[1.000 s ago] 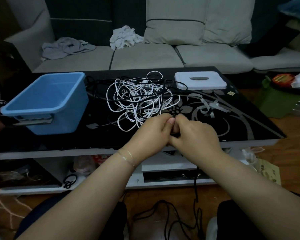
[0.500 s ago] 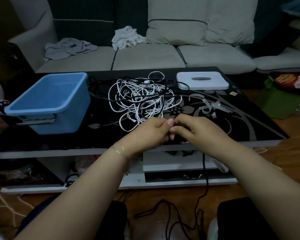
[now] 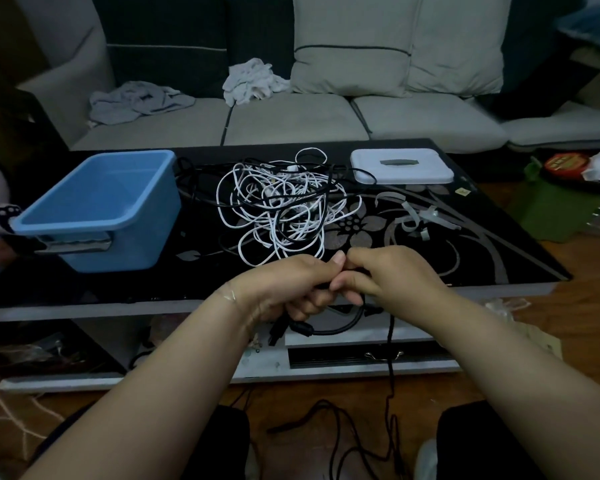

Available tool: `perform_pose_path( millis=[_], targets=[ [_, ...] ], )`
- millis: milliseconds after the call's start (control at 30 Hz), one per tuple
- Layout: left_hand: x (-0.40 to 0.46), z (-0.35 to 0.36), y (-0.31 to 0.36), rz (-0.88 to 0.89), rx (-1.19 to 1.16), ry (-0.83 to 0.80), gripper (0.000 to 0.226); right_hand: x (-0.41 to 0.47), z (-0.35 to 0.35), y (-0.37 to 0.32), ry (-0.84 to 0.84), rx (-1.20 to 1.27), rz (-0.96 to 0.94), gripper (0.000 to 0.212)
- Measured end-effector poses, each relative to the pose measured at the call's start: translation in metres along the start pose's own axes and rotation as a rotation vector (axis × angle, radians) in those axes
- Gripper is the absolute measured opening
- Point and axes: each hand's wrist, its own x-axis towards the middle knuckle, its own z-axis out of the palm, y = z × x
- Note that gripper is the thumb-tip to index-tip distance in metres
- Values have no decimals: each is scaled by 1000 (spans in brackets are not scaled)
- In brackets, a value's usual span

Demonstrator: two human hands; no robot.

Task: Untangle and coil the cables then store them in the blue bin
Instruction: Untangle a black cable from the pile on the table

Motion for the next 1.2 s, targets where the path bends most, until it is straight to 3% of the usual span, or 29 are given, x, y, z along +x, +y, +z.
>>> perform_pose_path(
  millis=[100,267,401,568,701,868,968,1068,1202],
  targets=[
    [-1,0,-1,17,-18,-19,52,-1,3,0,24,239,88,47],
    [0,5,-3,89,-304,-71,35,3,8,-5,69,586,124,34],
    [5,5,-1,124,-434,5,35,5,6,-9,104,819,261,33],
    [6,4,-1,148,-527,48,40,7,14,-6,189,838,360,38],
    [3,-2,3,142,-598,-89,52,5,20,1,175,742,355,30],
    [2,3,3,135,-592,-131,44,2,25,0,240,627,350,34],
    [5,12,5,220,-620,-46,34,3,25,-5,231,756,402,37],
    [7,9,11,328,-735,115,33,1,35,-13,113,966,465,26],
    [3,-2,16,456,-791,193,35,-7,49,-25,-29,857,381,14]
  ],
)
